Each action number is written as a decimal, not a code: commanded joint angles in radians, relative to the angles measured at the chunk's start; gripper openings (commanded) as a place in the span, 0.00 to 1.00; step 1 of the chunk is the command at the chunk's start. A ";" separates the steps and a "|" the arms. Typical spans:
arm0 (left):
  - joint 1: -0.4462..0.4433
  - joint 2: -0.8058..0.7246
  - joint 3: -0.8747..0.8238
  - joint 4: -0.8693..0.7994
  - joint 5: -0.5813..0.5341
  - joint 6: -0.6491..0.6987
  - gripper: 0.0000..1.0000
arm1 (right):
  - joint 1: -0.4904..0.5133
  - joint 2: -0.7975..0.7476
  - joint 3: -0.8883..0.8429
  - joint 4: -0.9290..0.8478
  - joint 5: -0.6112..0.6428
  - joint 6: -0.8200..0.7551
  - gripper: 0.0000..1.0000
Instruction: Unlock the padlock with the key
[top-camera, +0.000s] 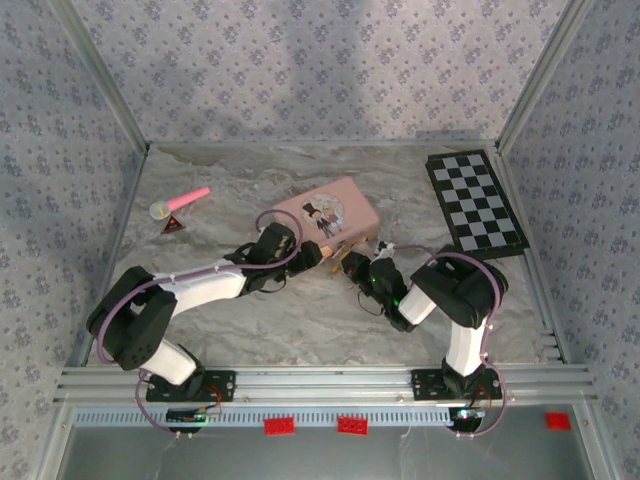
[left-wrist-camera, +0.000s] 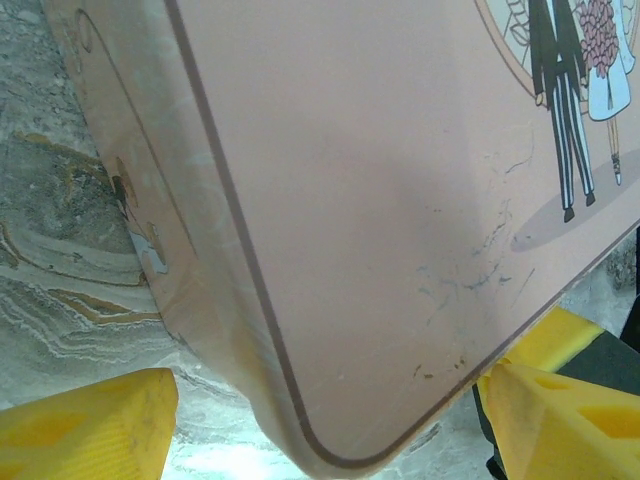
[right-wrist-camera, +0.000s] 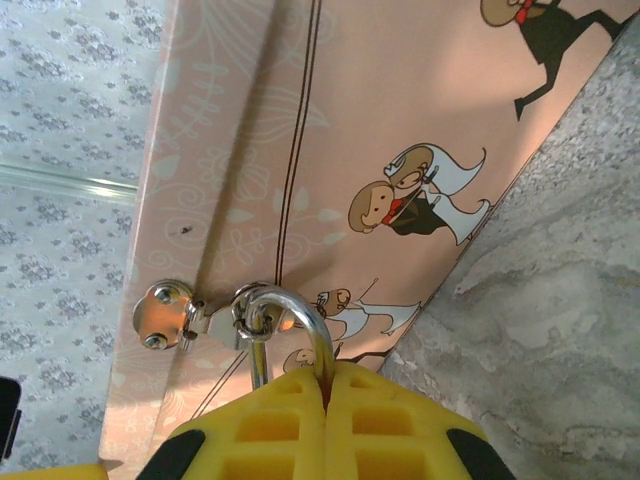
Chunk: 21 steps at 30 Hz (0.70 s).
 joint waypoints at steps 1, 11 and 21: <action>-0.004 0.004 -0.005 0.021 -0.013 -0.012 0.81 | -0.010 0.017 -0.004 0.105 0.075 0.047 0.00; 0.001 0.014 0.011 0.008 -0.029 -0.004 0.82 | -0.022 0.004 -0.024 0.112 0.116 0.067 0.00; 0.007 0.035 0.018 0.005 -0.027 -0.007 0.82 | -0.037 -0.026 -0.029 0.110 0.143 0.074 0.00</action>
